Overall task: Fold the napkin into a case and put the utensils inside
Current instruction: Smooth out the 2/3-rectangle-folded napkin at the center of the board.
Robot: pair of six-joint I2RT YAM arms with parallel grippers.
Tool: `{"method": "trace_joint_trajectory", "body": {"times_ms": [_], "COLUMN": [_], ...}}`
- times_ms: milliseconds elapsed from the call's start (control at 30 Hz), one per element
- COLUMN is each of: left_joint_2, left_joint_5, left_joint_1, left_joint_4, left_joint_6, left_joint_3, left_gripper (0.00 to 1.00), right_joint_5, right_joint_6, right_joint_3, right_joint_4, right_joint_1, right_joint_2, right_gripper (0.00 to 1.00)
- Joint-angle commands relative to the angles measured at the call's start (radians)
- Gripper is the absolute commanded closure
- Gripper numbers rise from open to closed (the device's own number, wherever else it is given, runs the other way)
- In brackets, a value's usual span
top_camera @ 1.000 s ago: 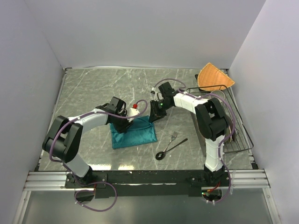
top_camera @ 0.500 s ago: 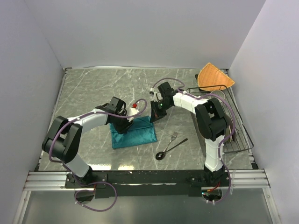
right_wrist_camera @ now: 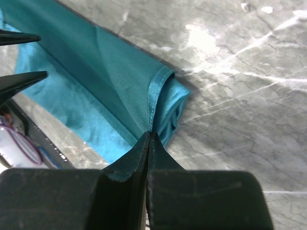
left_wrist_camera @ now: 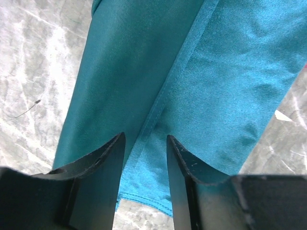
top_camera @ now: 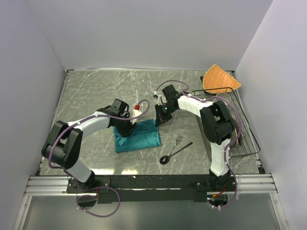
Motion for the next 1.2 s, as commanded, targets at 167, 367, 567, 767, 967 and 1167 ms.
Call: {"method": "trace_joint_trajectory", "body": {"times_ms": [167, 367, 567, 767, 967, 1167], "left_joint_2": [-0.065, -0.042, 0.075, 0.194, 0.280, 0.141], "left_joint_5": [0.165, 0.281, 0.393, 0.468, 0.611, 0.811], "left_joint_1": [0.039, 0.119, 0.185, 0.296, 0.401, 0.376], "left_joint_4": [-0.015, 0.019, 0.111, 0.172, 0.119, 0.218], "left_joint_6": [-0.098, -0.220, -0.392, -0.520, -0.505, -0.577], "left_joint_3": [0.072, 0.107, 0.088, 0.042, 0.058, 0.043], "left_gripper": [0.56, 0.56, 0.62, 0.64, 0.54, 0.42], "right_joint_5": [0.094, 0.114, 0.134, 0.146, 0.160, 0.159], "right_joint_6": [-0.051, -0.056, -0.074, -0.074, -0.076, -0.067], "right_joint_3": [-0.046, -0.038, -0.028, -0.044, -0.049, -0.067], "right_joint_4": [0.035, 0.041, 0.039, 0.050, 0.056, 0.076], "right_joint_1": [0.007, 0.007, 0.007, 0.007, 0.007, 0.010], "right_joint_2": [0.023, 0.043, 0.057, 0.052, 0.051, 0.035], "right_gripper": [1.00, 1.00, 1.00, 1.00, 1.00, 1.00]}}
